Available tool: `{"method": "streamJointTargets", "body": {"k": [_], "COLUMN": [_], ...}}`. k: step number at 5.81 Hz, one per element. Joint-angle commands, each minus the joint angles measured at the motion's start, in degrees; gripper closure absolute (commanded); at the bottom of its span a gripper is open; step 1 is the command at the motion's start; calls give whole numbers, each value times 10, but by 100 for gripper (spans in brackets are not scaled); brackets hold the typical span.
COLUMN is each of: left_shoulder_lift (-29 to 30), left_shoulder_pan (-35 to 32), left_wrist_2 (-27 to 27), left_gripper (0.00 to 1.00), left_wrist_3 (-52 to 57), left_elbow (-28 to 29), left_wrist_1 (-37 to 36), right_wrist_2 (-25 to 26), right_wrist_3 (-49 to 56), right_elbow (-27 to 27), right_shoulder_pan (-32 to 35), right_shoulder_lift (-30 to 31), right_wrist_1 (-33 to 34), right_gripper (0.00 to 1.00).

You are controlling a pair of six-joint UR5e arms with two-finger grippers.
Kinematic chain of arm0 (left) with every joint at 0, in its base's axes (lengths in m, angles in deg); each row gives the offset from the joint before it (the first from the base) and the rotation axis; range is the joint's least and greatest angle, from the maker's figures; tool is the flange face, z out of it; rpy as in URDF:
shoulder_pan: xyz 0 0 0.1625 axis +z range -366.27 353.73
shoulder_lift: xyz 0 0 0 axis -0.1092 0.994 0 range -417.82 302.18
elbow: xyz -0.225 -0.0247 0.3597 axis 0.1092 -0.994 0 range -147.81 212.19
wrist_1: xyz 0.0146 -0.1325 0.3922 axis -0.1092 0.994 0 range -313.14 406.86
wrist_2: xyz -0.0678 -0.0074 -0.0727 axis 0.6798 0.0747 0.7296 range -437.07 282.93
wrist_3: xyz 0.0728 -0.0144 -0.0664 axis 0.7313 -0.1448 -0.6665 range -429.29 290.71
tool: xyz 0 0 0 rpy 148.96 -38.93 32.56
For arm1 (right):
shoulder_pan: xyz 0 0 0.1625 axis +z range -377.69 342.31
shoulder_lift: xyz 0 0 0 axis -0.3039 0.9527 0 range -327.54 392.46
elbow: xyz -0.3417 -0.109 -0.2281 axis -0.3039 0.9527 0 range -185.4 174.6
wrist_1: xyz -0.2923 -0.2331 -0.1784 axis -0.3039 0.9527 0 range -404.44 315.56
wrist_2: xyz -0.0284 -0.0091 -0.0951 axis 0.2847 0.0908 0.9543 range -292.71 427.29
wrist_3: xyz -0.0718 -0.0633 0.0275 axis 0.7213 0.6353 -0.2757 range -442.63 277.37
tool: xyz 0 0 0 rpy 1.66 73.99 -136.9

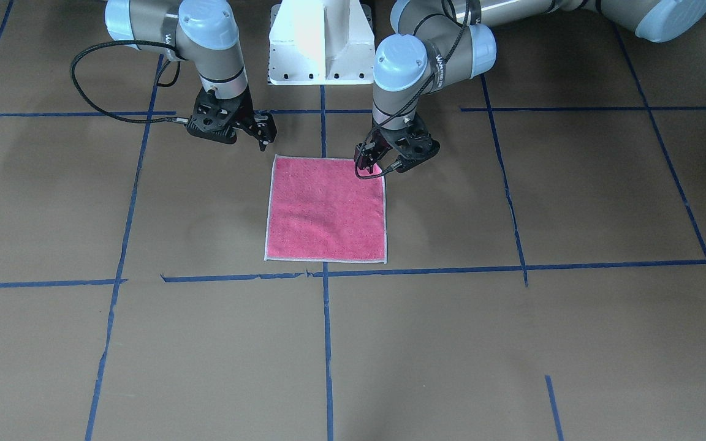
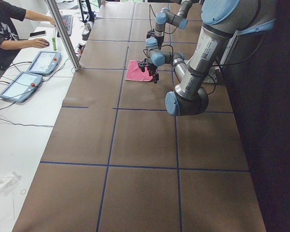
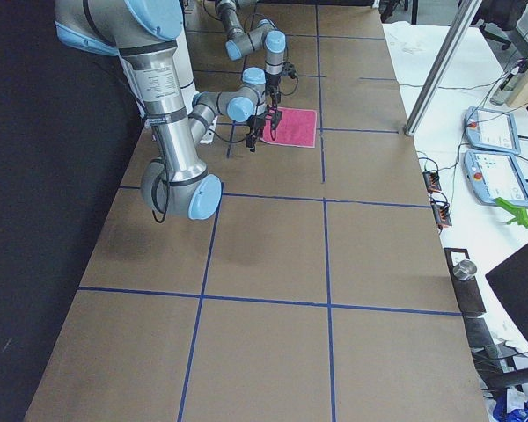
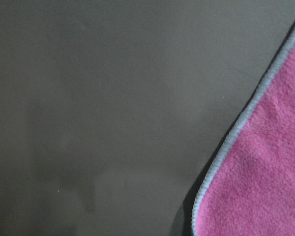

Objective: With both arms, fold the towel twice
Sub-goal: 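Pinch the near corners of the pink towel with both grippers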

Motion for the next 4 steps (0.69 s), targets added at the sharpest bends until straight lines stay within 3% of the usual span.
{"method": "streamJointTargets", "body": {"k": [1, 2, 4], "left_shoulder_lift": [2, 3, 5], "left_shoulder_pan": [1, 1, 1], "left_wrist_2": [0, 1, 1], "left_gripper": [0, 0, 0], "left_wrist_3": [0, 0, 0], "left_elbow": [1, 1, 2], "left_wrist_1": [1, 1, 2], "right_wrist_2": [0, 0, 2], "right_wrist_3": [-19, -19, -21], "right_elbow": [4, 5, 79], "right_shoulder_pan": [1, 8, 19], "right_shoulder_lift": [-9, -20, -42], "right_wrist_1": [-1, -1, -69], "right_gripper": [0, 0, 0]}}
